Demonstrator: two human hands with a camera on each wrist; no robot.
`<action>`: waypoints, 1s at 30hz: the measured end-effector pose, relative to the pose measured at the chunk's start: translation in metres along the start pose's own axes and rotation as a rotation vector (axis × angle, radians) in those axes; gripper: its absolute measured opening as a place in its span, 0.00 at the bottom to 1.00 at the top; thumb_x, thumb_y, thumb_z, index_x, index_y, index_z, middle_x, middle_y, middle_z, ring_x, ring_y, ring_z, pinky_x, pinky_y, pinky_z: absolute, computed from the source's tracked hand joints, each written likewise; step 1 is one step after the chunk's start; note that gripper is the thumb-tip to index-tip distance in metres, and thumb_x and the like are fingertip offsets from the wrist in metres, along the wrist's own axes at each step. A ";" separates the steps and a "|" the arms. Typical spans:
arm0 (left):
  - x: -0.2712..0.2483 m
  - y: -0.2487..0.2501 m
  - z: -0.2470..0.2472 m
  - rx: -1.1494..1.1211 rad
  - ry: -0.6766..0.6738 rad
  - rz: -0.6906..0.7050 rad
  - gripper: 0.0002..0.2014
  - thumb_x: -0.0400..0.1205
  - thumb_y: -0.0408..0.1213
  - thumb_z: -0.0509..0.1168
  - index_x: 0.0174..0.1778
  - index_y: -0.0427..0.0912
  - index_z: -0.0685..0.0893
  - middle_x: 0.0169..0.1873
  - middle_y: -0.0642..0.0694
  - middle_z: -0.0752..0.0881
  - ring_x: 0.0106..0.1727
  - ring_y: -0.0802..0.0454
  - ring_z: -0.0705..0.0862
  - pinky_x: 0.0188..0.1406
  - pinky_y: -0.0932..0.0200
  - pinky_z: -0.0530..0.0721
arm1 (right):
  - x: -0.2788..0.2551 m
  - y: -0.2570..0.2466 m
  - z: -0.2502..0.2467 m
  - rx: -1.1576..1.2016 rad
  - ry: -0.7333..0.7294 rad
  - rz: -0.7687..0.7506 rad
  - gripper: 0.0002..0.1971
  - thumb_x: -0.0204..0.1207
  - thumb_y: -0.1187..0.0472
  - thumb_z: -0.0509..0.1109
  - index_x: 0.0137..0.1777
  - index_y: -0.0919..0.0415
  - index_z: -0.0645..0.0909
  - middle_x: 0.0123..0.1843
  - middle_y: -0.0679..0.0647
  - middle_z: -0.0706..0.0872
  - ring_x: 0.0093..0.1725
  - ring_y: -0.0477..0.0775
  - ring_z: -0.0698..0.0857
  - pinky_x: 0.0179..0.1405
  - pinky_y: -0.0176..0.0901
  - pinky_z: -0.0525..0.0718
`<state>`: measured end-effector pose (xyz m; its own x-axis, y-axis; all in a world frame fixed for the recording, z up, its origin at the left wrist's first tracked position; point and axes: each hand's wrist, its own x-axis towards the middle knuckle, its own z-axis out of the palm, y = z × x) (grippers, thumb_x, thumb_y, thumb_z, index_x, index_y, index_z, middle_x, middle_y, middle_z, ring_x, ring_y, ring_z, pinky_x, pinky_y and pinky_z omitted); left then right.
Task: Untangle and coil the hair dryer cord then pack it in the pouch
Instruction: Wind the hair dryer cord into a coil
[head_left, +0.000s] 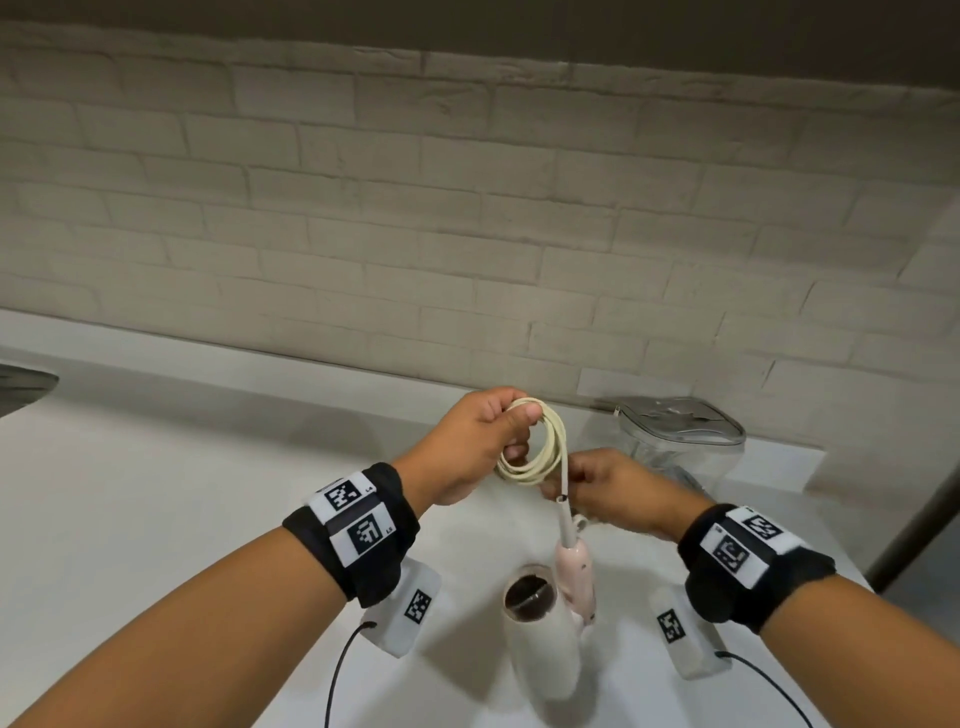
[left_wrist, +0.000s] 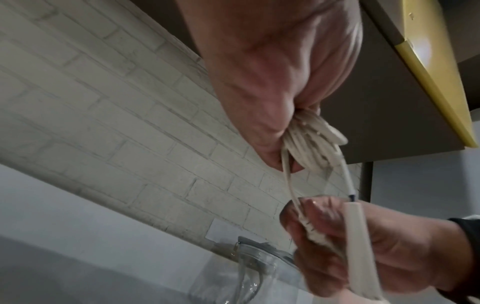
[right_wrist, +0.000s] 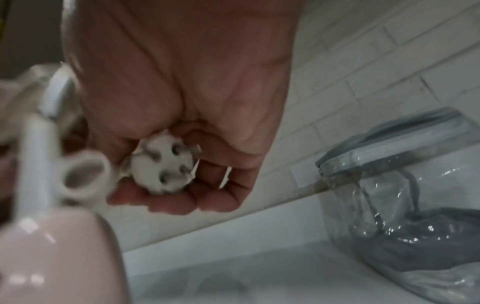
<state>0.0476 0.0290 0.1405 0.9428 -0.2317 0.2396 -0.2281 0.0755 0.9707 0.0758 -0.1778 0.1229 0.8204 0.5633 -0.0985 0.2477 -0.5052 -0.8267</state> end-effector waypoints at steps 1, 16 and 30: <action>0.001 -0.002 0.000 0.016 0.045 -0.012 0.09 0.89 0.34 0.61 0.44 0.39 0.81 0.27 0.50 0.74 0.27 0.55 0.72 0.29 0.61 0.72 | -0.007 -0.001 -0.006 0.020 -0.007 -0.004 0.04 0.83 0.57 0.73 0.49 0.55 0.86 0.32 0.52 0.86 0.29 0.52 0.79 0.29 0.45 0.79; 0.014 -0.013 0.024 0.250 0.406 -0.103 0.19 0.85 0.51 0.63 0.33 0.43 0.77 0.26 0.50 0.77 0.29 0.49 0.73 0.34 0.54 0.72 | -0.059 0.014 -0.028 0.848 -0.138 -0.263 0.33 0.70 0.57 0.84 0.72 0.70 0.81 0.57 0.70 0.90 0.65 0.67 0.87 0.65 0.56 0.86; 0.005 -0.007 0.039 0.279 0.449 -0.139 0.23 0.85 0.49 0.65 0.37 0.30 0.79 0.28 0.41 0.76 0.29 0.47 0.72 0.30 0.52 0.74 | -0.030 -0.033 0.001 -0.062 0.495 -0.259 0.11 0.82 0.52 0.73 0.59 0.51 0.76 0.35 0.59 0.87 0.32 0.49 0.81 0.37 0.45 0.80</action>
<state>0.0445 -0.0102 0.1352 0.9659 0.2200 0.1362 -0.0918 -0.2010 0.9753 0.0422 -0.1770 0.1527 0.8688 0.3081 0.3876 0.4912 -0.4373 -0.7534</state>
